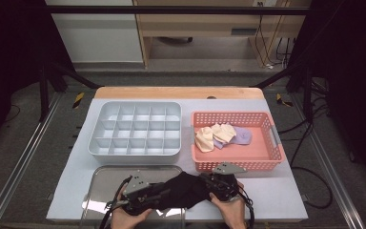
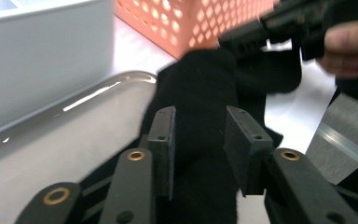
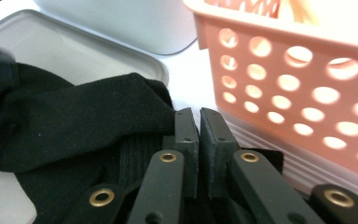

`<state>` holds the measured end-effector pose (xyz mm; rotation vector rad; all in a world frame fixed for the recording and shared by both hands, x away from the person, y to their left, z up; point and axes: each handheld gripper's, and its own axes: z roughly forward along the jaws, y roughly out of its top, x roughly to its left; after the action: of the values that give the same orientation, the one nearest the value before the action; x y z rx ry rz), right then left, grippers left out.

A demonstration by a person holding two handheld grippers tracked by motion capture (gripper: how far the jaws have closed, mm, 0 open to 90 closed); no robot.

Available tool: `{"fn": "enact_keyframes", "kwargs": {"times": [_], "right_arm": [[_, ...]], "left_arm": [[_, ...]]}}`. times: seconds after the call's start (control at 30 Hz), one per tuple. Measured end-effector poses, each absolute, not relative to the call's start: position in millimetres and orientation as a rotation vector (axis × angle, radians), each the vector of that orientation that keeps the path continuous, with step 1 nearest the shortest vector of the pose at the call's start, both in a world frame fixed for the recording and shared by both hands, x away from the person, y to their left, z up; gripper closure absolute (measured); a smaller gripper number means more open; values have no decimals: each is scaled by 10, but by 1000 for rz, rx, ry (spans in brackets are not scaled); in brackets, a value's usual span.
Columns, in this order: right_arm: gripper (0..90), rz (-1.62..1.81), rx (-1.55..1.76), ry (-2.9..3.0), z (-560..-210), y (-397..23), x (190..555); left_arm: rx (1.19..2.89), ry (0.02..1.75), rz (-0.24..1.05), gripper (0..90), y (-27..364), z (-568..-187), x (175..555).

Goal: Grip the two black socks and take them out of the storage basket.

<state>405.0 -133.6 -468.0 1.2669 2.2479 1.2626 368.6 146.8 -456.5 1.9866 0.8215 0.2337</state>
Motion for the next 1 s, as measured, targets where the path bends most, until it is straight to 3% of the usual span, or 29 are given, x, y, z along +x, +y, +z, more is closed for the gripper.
{"fn": "enact_keyframes", "kwargs": {"times": [0.37, 0.53, 0.67, 1.0], "right_arm": [[832, 1273, 1260, 2249, -4682, -1328, 4051], [824, 1260, 1261, 2255, -4694, -1319, 4048], [815, 1256, 1261, 2252, -4696, -1322, 4047], [784, 1336, 1249, 2220, -4602, -1398, 3973]], "left_arm": [[2092, 827, 357, 631, 1090, -4721, 3567], [2128, 840, 390, 748, 1044, -4791, 3551], [2116, 855, 351, 874, 1088, -4789, 3602], [1943, 825, 263, 882, 1267, -4435, 3586]]}}
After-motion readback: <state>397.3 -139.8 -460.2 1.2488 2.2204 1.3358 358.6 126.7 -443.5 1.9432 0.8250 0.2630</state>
